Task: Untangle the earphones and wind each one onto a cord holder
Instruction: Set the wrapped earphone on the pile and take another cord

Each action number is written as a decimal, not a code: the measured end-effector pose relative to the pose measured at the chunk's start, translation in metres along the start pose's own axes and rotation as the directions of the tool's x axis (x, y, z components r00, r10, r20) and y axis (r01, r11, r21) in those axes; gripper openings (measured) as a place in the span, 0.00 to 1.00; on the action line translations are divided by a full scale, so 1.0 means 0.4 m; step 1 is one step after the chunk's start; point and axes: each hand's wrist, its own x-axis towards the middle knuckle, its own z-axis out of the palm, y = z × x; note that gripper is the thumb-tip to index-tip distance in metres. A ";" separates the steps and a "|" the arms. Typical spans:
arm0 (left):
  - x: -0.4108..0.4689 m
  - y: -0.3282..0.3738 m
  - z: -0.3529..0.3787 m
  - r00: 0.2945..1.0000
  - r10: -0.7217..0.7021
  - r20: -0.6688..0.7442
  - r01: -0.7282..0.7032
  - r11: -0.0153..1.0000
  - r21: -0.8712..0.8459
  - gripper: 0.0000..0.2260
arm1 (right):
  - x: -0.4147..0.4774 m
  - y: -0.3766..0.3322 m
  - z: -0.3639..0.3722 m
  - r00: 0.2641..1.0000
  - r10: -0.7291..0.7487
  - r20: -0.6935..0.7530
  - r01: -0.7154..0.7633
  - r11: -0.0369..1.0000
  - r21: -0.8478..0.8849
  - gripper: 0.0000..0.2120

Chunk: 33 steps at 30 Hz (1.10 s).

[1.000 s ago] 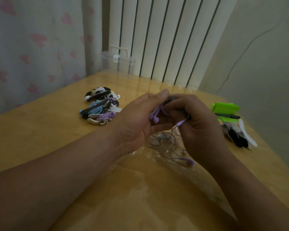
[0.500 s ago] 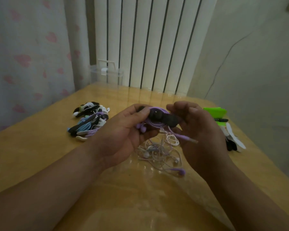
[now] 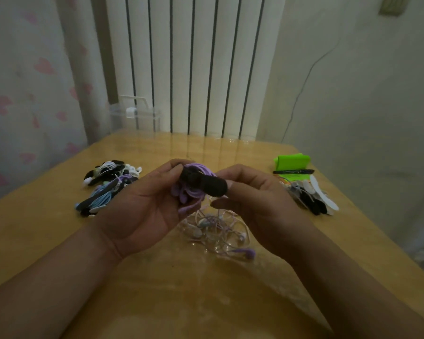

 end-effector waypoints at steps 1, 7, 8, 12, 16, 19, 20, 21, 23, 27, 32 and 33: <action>0.000 0.000 0.003 1.000 -0.016 -0.009 0.016 1.000 -0.015 0.12 | 0.000 0.004 0.000 1.000 0.001 0.008 -0.001 1.000 -0.010 0.06; -0.005 -0.006 0.007 0.999 -0.034 -0.024 0.032 0.997 -0.077 0.18 | 0.001 0.011 0.002 1.000 -0.021 -0.002 0.021 1.000 -0.006 0.06; -0.003 -0.003 0.002 0.999 -0.021 -0.046 0.019 0.998 -0.056 0.17 | 0.002 0.010 0.002 1.000 -0.017 -0.007 0.017 1.000 0.009 0.06; 0.013 -0.007 -0.003 0.992 0.030 -0.124 -0.027 0.999 0.030 0.18 | 0.002 0.010 0.007 1.000 -0.011 -0.015 0.012 0.998 0.060 0.08; 0.018 -0.012 0.011 0.986 0.067 -0.153 -0.053 0.994 0.094 0.20 | 0.000 0.011 0.005 0.999 0.025 -0.021 -0.022 0.992 0.123 0.08; 0.013 -0.008 0.010 0.988 0.057 -0.140 -0.049 0.997 0.058 0.18 | 0.000 0.009 0.005 0.999 0.044 -0.004 -0.043 0.986 0.162 0.10; 0.010 -0.006 0.010 0.990 0.052 -0.128 -0.045 0.997 0.057 0.18 | 0.001 0.008 0.006 0.999 0.046 0.001 -0.046 0.985 0.169 0.10; 0.009 -0.007 0.010 0.993 0.042 -0.114 -0.036 0.998 0.059 0.18 | 0.001 0.007 0.005 0.999 0.048 0.003 -0.048 0.983 0.175 0.09; 0.005 -0.010 0.012 0.996 0.029 -0.086 -0.024 0.998 0.053 0.20 | 0.002 0.005 0.007 0.998 0.059 0.021 -0.062 0.976 0.208 0.08; 0.004 -0.017 -0.007 0.999 0.009 -0.036 -0.008 0.999 0.041 0.27 | -0.001 0.006 0.011 0.991 0.095 0.089 -0.118 0.948 0.297 0.11; 0.007 -0.016 -0.040 1.000 0.024 0.002 -0.024 0.999 0.039 0.35 | -0.002 0.009 0.016 0.984 0.120 0.130 -0.156 0.935 0.318 0.17; 0.006 -0.016 -0.042 1.000 0.024 0.014 -0.024 0.999 0.029 0.34 | -0.002 0.009 0.016 0.983 0.123 0.135 -0.162 0.930 0.330 0.16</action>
